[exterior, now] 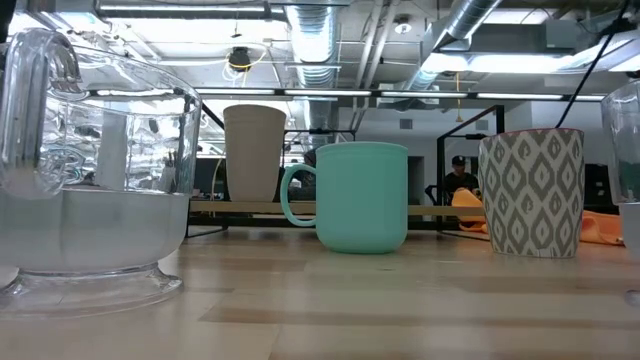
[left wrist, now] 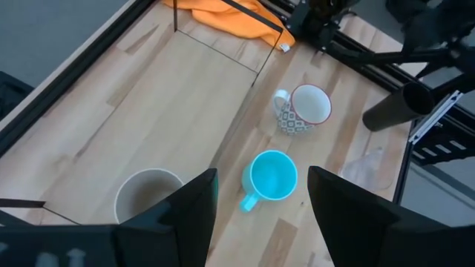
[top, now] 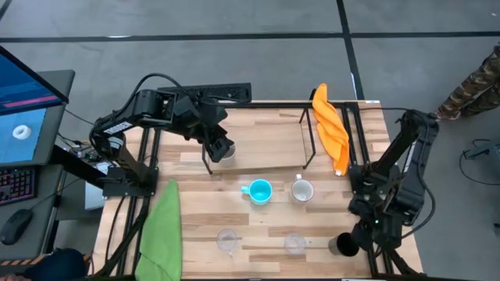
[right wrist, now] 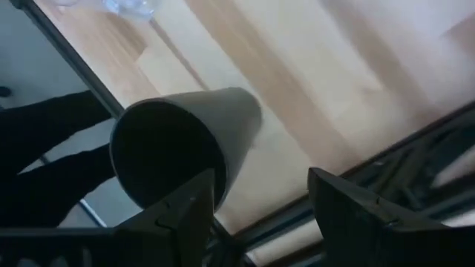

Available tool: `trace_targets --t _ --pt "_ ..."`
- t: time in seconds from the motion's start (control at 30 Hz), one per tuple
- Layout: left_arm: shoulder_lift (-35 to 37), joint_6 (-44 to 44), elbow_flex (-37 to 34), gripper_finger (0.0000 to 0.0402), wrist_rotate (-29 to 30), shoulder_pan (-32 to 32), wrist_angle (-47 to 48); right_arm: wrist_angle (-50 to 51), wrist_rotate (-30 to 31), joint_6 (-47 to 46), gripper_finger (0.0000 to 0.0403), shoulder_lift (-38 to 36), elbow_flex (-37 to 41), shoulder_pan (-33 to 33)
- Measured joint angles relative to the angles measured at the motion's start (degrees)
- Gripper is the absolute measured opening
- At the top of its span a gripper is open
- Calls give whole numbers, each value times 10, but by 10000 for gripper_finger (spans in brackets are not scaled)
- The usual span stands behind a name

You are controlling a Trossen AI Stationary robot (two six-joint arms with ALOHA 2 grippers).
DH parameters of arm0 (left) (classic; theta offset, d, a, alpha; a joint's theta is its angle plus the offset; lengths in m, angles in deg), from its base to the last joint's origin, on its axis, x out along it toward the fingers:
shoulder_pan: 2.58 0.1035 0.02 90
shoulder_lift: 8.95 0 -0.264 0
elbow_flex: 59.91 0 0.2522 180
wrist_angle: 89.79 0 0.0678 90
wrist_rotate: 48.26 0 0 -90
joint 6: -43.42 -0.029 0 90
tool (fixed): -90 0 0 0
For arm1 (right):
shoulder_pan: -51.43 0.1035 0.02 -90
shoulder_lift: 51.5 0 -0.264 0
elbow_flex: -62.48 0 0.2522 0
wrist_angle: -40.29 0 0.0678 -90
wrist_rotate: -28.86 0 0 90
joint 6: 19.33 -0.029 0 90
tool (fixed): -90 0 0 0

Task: Stack small to large cups/mugs on shelf
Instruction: Put the black cup on the shelf

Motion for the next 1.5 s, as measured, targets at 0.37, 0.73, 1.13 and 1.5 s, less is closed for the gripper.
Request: trace_targets --t 0.37,0.73,1.13,1.5 --pt "0 2 0 201 0 0 -1 -54 1 -14 239 0 45 10" --pt "0 4 0 201 0 0 -1 -93 -1 -14 100 -1 73 10" --pt "0 -54 0 201 -31 -1 -41 -24 85 86 8 -43 -56 -43" --pt "0 -113 0 202 -57 -15 -112 71 195 518 4 -38 -314 -284"
